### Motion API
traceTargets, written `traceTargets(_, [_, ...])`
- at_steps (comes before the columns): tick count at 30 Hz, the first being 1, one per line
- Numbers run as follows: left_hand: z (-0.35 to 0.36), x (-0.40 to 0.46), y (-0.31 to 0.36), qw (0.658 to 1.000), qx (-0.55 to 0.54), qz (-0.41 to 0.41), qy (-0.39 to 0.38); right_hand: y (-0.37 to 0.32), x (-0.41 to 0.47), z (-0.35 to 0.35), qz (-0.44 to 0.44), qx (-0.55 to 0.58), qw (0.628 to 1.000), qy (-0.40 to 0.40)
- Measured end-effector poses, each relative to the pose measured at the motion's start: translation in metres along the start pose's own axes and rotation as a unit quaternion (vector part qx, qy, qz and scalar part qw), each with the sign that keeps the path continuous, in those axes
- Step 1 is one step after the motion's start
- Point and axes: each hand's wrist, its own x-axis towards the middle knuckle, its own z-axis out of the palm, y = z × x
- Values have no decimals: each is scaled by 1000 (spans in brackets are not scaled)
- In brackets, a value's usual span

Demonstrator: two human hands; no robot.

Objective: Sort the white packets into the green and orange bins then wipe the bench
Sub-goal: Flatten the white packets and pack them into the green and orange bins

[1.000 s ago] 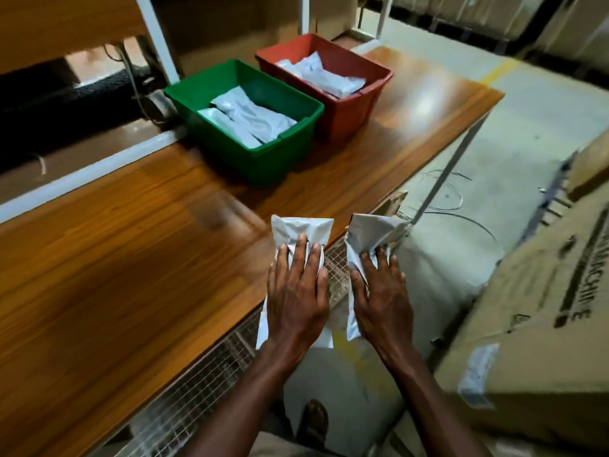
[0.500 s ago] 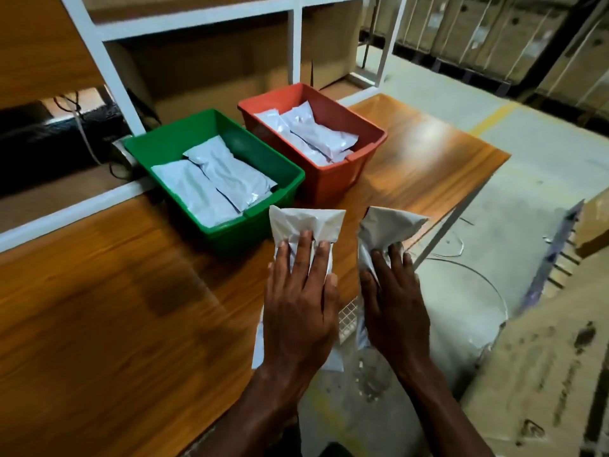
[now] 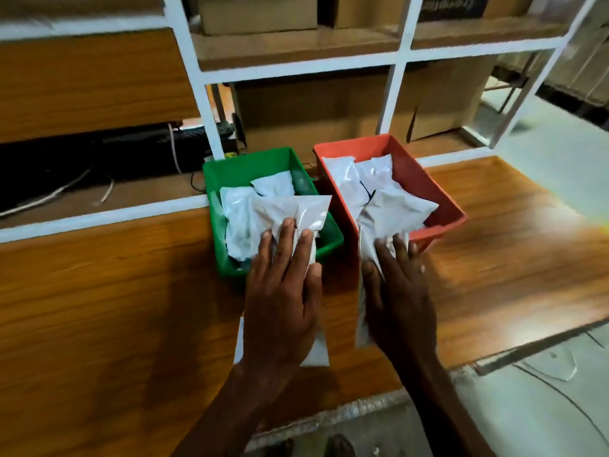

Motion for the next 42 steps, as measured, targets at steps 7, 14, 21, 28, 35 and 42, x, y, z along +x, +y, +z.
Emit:
traceTargets(7, [-4,36,-14,995,46,-79,47,-16,63,13,-74,26,994,-73])
traceTargets(14, [-8,78,-40,987,123,-93,34,-56,112,44,-138,15,987,-87])
traceTargets(21, [11,129,-97,977,170,-125,-13,-82,149,96,-185,-38,975,-115])
traceTargets(28, [45,164,-131,969,166,-160,-86,-85,171,141,-146,-54,966,-204])
traceTargets(35, [79,172,-157,943,207,-190,-178,-69,194,186,-135,-103,938,-303])
traceTargets(42, [102,162,-175,917,188,-237,-260,-59,200,208,-104,-128,905,-391])
